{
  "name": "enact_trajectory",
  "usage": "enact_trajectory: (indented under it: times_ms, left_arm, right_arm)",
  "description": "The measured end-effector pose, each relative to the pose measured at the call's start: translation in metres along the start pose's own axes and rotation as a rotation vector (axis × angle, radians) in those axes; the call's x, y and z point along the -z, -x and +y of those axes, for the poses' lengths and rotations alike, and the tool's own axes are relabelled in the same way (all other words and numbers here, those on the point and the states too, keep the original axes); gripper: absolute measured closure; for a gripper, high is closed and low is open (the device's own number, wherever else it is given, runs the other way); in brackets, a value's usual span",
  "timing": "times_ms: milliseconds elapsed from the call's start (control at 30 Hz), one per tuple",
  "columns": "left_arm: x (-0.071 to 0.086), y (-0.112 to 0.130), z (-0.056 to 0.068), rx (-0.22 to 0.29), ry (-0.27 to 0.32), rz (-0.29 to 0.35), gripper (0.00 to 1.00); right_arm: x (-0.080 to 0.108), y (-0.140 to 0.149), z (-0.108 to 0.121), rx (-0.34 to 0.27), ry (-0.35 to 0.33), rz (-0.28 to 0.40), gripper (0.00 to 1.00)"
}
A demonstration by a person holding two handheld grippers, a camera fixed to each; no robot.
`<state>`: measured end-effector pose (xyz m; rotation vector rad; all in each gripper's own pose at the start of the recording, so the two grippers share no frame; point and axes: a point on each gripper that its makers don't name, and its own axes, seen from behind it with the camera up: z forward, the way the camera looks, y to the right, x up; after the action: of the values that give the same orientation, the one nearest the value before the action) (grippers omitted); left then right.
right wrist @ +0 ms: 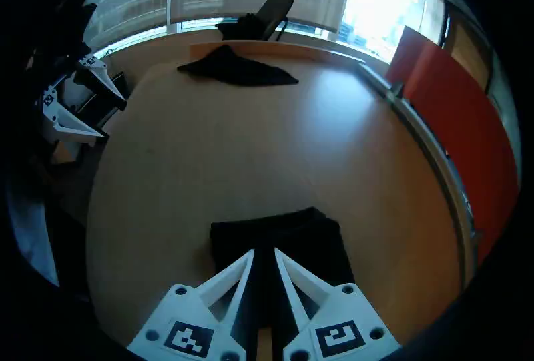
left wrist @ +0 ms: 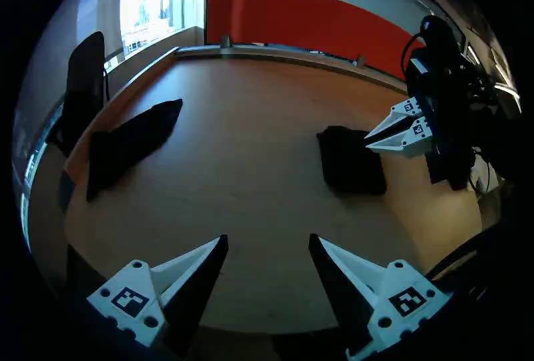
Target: Fold towel
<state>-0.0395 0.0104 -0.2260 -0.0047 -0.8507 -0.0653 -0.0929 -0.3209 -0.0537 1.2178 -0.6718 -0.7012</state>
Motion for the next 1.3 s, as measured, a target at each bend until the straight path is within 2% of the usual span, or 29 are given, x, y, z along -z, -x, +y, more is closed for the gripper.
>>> enact_trajectory:
  times_ms: [200,400,533,667,833,1300]
  left_arm:
    - [0.001,-0.001,-0.003,0.009,-0.004,0.006,0.10]
    - [0.003,-0.002,-0.006,0.013,-0.009,0.009,0.10]
    - [0.003,-0.002,-0.007,0.012,-0.011,0.011,0.11]
    - [0.003,-0.003,-0.009,0.012,-0.014,0.014,0.10]
    - [0.004,-0.005,-0.009,0.014,-0.016,0.020,0.10]
    - [0.006,-0.006,-0.009,0.011,-0.018,0.030,0.10]
  right_arm:
    - [-0.001,0.000,-0.002,-0.004,-0.004,-0.002,0.90]
    - [0.000,-0.001,-0.002,-0.008,-0.003,0.002,0.78]
    - [0.002,0.000,-0.003,-0.015,-0.001,0.002,0.63]
    - [0.004,0.001,-0.005,-0.024,0.000,0.006,0.43]
    - [0.008,0.002,-0.007,-0.041,0.003,0.012,0.29]
    - [0.011,0.039,-0.016,-0.133,0.046,-0.021,0.27]
